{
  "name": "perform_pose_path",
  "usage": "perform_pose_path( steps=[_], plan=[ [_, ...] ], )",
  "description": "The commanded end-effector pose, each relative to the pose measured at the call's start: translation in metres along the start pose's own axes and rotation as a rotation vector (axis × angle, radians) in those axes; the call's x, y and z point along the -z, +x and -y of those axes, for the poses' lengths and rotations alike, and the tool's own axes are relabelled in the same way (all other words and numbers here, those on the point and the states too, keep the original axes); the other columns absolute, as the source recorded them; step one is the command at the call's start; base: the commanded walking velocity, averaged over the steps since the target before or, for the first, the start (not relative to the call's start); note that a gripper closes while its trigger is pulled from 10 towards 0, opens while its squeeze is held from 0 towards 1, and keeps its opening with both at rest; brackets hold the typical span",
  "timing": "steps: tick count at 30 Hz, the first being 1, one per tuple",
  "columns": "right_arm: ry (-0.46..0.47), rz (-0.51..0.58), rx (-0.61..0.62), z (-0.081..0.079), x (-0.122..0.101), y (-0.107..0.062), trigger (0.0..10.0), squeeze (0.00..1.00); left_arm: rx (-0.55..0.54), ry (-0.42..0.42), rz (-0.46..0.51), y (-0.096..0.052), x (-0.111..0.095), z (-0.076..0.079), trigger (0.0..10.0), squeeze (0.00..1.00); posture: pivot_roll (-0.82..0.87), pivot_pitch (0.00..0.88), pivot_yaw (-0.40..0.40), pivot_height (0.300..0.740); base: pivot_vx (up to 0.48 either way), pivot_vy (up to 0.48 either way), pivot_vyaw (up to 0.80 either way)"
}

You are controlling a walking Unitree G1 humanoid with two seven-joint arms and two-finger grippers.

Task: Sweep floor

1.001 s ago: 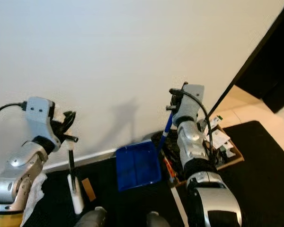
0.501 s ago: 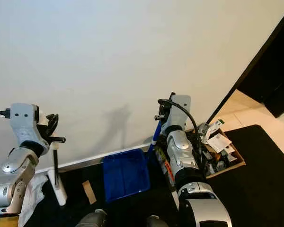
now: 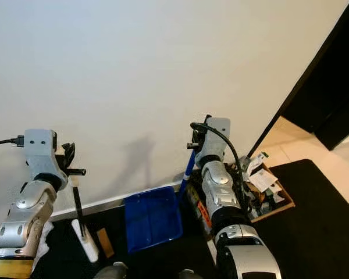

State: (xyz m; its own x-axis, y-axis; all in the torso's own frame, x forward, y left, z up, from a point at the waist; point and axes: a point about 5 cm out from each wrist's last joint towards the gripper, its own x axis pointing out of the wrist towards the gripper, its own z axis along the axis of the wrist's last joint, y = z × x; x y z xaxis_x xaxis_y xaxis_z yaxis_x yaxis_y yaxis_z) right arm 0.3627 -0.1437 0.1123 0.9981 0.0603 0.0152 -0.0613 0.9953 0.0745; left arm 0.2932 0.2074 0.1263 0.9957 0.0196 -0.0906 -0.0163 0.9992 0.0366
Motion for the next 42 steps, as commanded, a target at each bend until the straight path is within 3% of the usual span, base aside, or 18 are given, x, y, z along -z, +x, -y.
perform_pose_path(
  steps=[1,12,27,42],
  plan=[
    [0.009,0.035,0.007,0.003,-0.008,0.001,10.0,0.0,-0.013,0.027,0.017,0.003,-0.004,0.003,10.0,0.0,0.21,0.028,-0.016,0.74,0.307,-0.364,0.0],
    [0.002,0.034,0.001,0.004,-0.008,0.001,10.0,0.0,-0.1,0.042,-0.003,0.005,0.0,-0.006,10.0,0.0,0.21,0.03,-0.023,0.74,0.094,-0.033,0.0],
    [0.005,0.027,-0.024,0.0,-0.006,-0.001,10.0,0.0,-0.082,0.075,0.002,0.002,0.003,-0.004,10.0,0.0,0.21,0.047,-0.025,0.74,0.0,0.0,0.0],
    [0.03,0.042,-0.032,-0.005,-0.006,-0.002,10.0,0.0,-0.06,0.053,0.011,0.002,0.001,0.0,10.0,0.0,0.21,0.052,-0.026,0.74,0.0,0.0,0.0]
  ],
)
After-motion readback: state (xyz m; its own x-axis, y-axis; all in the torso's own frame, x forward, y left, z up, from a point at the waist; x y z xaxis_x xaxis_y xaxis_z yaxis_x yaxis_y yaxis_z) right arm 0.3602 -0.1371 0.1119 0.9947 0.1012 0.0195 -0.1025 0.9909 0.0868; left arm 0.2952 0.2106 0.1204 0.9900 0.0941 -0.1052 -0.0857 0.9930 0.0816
